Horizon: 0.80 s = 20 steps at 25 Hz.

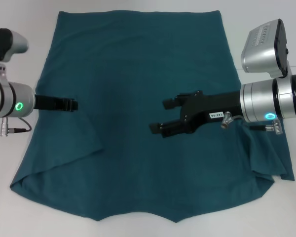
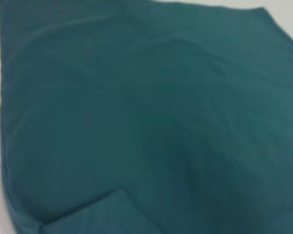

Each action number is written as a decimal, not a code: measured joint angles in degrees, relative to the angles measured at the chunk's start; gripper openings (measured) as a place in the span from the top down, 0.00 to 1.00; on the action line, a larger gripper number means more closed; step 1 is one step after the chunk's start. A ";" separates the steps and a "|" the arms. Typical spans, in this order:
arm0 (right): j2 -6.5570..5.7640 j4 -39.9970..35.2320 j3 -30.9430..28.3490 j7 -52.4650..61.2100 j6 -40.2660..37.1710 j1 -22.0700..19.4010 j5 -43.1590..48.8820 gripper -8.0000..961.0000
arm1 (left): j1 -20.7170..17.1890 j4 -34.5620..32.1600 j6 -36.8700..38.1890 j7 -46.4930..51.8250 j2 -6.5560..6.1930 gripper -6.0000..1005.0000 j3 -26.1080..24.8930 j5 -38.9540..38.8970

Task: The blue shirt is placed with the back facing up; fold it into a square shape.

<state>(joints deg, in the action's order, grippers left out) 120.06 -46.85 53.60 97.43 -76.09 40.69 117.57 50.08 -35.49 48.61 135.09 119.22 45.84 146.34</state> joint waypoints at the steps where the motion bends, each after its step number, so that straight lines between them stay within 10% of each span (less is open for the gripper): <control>1: 0.00 -0.03 -0.06 0.09 -0.02 0.00 0.00 0.04 | -0.68 -0.62 1.01 -0.69 -0.26 0.81 -0.14 -1.89; 9: -0.35 -5.38 -1.52 5.21 -0.30 -1.57 -2.63 0.05 | -6.19 -2.57 17.79 -9.05 -4.40 0.80 -3.74 -14.24; 20: -0.89 -30.50 -4.47 30.23 -7.24 -3.49 5.99 0.08 | -13.24 -14.87 53.07 -20.18 -4.71 0.76 -17.28 -14.66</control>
<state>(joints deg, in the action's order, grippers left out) 119.17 -77.35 49.13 127.66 -83.32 37.20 123.57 36.85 -50.36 101.67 114.91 114.51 28.56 131.68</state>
